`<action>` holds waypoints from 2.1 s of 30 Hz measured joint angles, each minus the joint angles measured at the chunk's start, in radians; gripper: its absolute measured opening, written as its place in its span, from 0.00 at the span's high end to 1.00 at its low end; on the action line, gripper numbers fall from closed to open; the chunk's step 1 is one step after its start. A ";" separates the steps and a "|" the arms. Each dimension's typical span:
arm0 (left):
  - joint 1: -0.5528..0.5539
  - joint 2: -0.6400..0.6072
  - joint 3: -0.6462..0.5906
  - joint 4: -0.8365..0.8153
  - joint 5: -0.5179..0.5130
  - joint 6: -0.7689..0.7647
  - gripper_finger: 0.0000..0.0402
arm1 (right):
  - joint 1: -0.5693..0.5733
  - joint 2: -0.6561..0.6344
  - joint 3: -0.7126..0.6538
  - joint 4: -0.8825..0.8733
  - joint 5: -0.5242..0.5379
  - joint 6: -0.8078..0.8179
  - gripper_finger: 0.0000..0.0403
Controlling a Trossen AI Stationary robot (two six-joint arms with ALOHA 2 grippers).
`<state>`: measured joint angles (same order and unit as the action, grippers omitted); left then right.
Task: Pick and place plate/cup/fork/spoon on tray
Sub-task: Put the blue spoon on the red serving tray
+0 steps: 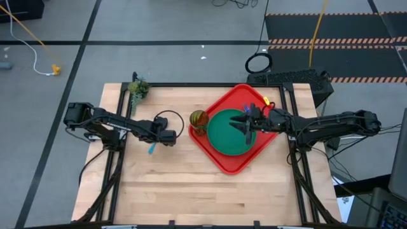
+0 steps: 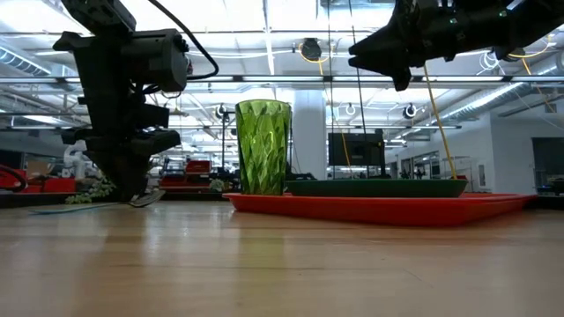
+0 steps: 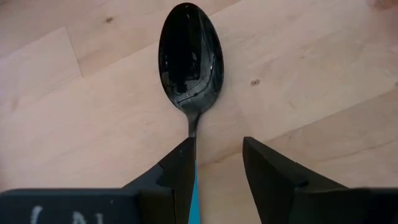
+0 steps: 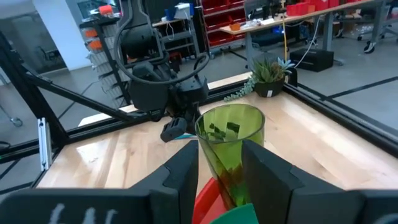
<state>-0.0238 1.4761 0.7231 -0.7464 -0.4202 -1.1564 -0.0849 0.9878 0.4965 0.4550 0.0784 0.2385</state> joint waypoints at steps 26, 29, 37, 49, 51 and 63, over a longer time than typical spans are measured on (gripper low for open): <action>0.000 0.000 0.000 0.308 0.000 -0.077 0.66 | -0.008 0.000 0.000 0.114 0.002 -0.057 0.71; 0.000 0.000 0.000 0.392 0.000 -0.078 0.66 | -0.008 0.000 0.000 0.129 0.002 -0.062 0.71; 0.007 0.000 0.000 0.548 -0.002 0.024 0.66 | -0.008 0.000 0.000 0.135 -0.001 -0.068 0.71; 0.016 0.000 0.000 0.576 0.055 0.279 0.66 | -0.005 0.000 0.000 0.095 -0.005 -0.068 0.71; 0.022 0.000 0.001 0.531 0.069 0.282 0.66 | -0.005 0.000 0.000 0.078 -0.005 -0.068 0.71; 0.115 -0.014 0.000 0.143 0.106 0.115 0.66 | -0.005 0.000 0.000 0.081 -0.005 -0.050 0.71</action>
<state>0.0914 1.4624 0.7235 -0.6036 -0.3138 -1.0412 -0.0896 0.9874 0.4969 0.5358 0.0734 0.1889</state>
